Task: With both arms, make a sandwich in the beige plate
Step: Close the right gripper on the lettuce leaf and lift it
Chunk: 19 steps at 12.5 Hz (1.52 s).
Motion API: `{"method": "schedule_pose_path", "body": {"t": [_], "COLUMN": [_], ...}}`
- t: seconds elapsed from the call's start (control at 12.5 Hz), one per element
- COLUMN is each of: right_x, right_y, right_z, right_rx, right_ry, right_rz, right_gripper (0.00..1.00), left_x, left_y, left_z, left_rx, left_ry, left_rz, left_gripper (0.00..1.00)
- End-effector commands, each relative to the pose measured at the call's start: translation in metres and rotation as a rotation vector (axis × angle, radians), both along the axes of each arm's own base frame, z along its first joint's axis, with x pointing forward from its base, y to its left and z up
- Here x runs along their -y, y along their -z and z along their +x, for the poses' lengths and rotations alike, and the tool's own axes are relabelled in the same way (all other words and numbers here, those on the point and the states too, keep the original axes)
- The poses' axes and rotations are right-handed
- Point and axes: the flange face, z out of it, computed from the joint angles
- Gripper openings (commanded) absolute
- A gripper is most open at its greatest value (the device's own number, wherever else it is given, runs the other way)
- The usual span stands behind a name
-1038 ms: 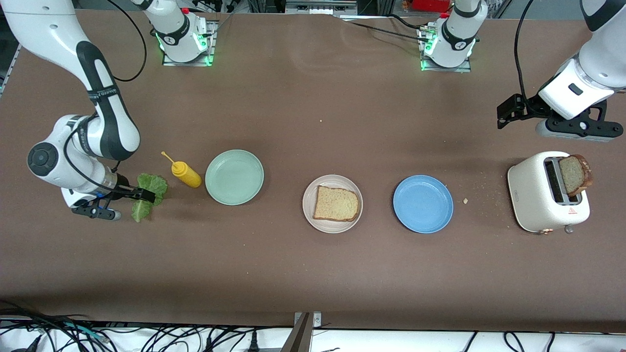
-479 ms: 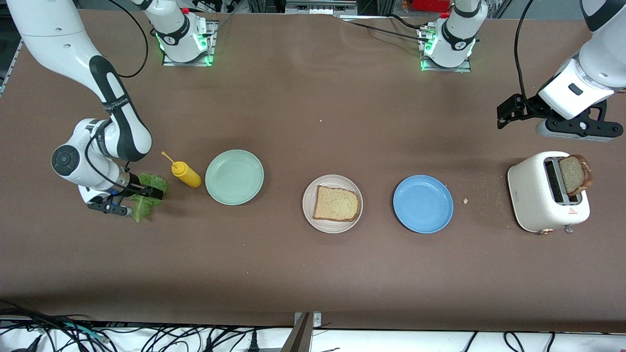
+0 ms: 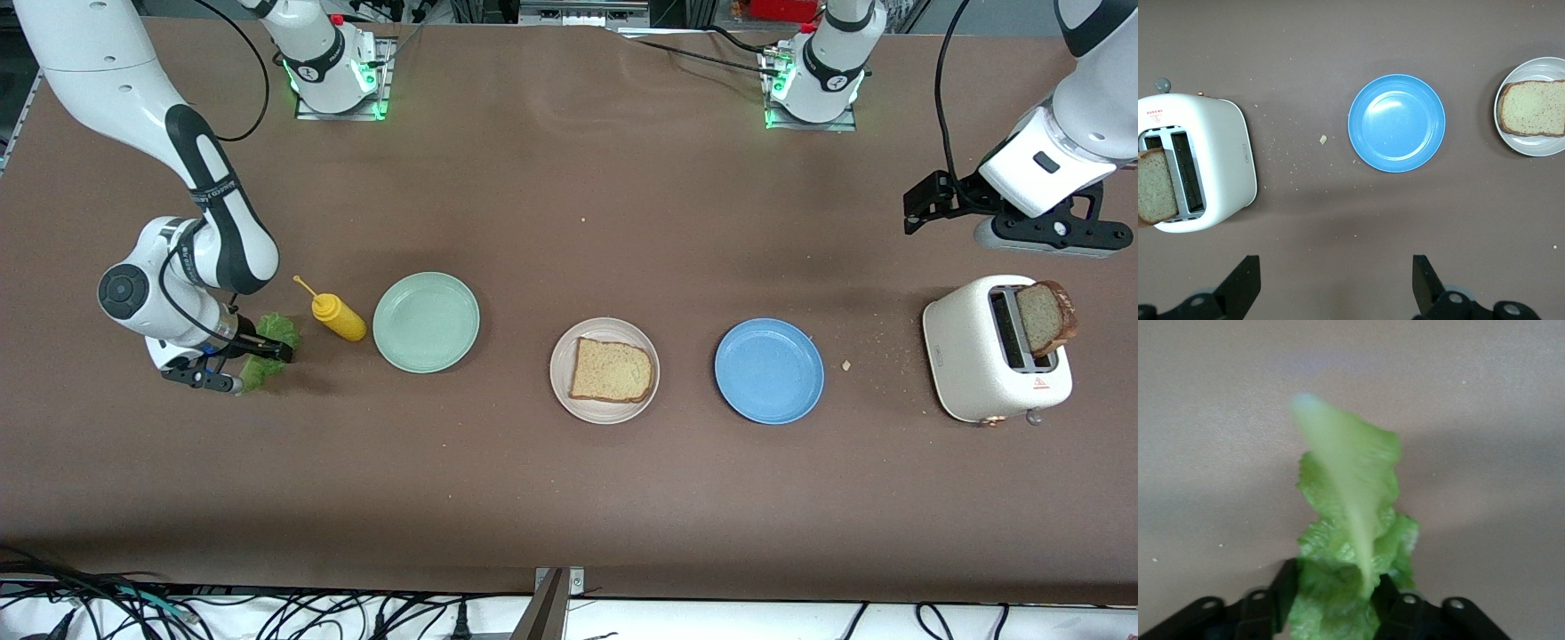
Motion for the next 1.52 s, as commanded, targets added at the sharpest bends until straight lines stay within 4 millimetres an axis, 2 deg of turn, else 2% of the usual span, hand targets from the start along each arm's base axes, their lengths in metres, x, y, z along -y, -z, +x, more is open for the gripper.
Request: {"method": "schedule_pose_path", "body": {"t": [0.0,0.16,0.32,0.72,0.88,1.04,1.12,1.44], "right_x": [0.001,0.0,0.0,-0.006,-0.007,-0.012,-0.025,-0.105], "right_y": [0.004,-0.003,-0.02,-0.102,-0.136,-0.16,-0.174,-0.224], "right_z": [-0.001,0.003,0.008,0.027,0.028,0.027,0.027,0.027], "right_rx": [0.005,0.019,0.022,-0.014,-0.007,0.012,0.033,0.083], "right_ry": [0.014,0.003,-0.003,-0.05,-0.112,-0.185,-0.225,-0.317], "right_rz": [-0.003,-0.003,-0.003,-0.009,-0.025,-0.025,-0.026,0.015], "right_gripper": [0.0,0.0,0.0,0.0,0.0,0.0,0.0,0.0], "left_x": [-0.002,-0.002,-0.002,-0.002,-0.002,-0.002,-0.002,-0.003], "left_y": [-0.004,-0.004,-0.003,-0.003,-0.003,-0.003,-0.003,-0.003], "left_z": [-0.003,-0.003,-0.003,-0.003,-0.003,-0.003,-0.003,-0.003], "left_rx": [0.004,0.004,0.002,0.002,0.002,0.002,0.002,0.002], "left_ry": [0.005,0.005,0.005,0.004,0.004,0.002,0.004,0.002], "left_rz": [0.025,0.025,0.025,0.025,0.025,0.025,0.025,0.025], "left_gripper": [1.0,1.0,1.0,1.0,1.0,1.0,1.0,1.0]}}
